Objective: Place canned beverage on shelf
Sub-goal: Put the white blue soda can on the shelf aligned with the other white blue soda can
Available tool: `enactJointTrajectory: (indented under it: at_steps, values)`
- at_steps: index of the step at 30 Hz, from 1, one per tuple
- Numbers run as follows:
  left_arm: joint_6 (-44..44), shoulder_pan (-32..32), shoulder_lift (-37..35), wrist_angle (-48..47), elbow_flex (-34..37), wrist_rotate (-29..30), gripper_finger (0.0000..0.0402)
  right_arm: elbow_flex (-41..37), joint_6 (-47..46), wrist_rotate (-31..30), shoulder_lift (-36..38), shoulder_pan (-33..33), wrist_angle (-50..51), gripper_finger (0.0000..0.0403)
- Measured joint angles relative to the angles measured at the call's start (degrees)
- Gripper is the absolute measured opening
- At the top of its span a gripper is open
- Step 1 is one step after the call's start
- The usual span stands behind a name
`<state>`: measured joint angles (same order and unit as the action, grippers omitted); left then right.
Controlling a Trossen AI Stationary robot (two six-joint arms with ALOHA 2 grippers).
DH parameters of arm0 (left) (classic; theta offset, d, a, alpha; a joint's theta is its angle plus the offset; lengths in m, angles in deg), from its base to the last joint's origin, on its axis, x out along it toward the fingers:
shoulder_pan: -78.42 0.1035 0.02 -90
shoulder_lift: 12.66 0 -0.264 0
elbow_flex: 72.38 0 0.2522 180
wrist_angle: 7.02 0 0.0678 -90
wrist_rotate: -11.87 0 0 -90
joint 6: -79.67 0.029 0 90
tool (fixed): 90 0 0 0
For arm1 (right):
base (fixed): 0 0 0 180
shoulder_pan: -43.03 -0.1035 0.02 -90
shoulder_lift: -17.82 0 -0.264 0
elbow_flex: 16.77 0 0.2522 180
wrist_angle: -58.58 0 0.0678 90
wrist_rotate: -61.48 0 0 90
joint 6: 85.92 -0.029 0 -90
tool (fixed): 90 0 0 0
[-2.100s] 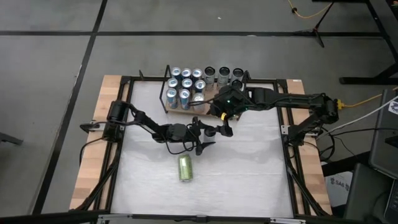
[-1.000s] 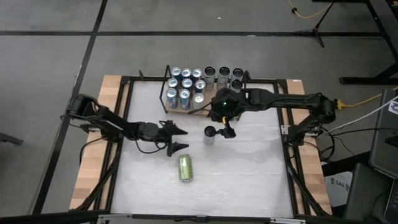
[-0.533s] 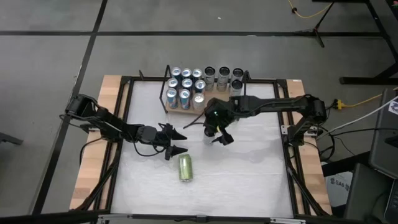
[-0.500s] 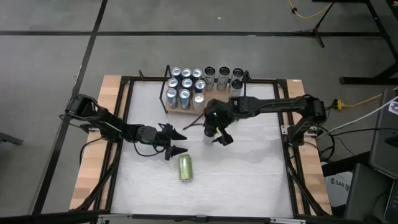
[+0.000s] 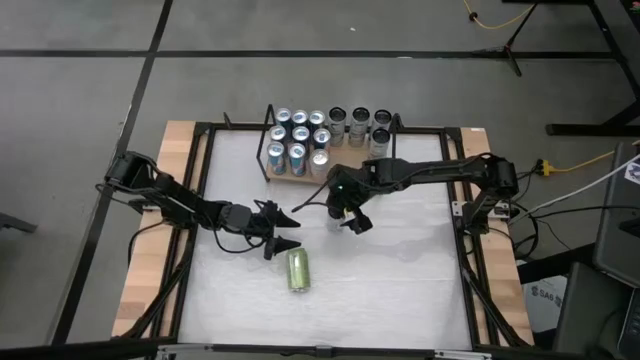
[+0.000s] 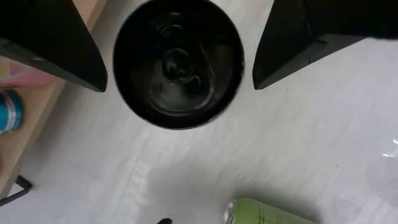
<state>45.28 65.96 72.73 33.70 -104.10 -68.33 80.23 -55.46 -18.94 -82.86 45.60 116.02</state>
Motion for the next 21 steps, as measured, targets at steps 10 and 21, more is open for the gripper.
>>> enactJointTrajectory:
  at_steps: [10, 21]
  values:
    - [0.00, 0.00, 0.00, 0.00, 0.00, 0.17, 0.0364, 0.00, -0.02, -0.45, -0.15, 0.02, -0.23, 0.0390]
    - [-0.05, 0.00, 0.02, 0.00, -0.02, 0.16, 0.0364, 0.00, -0.27, -0.58, -3.19, 0.02, -0.54, 0.0390]
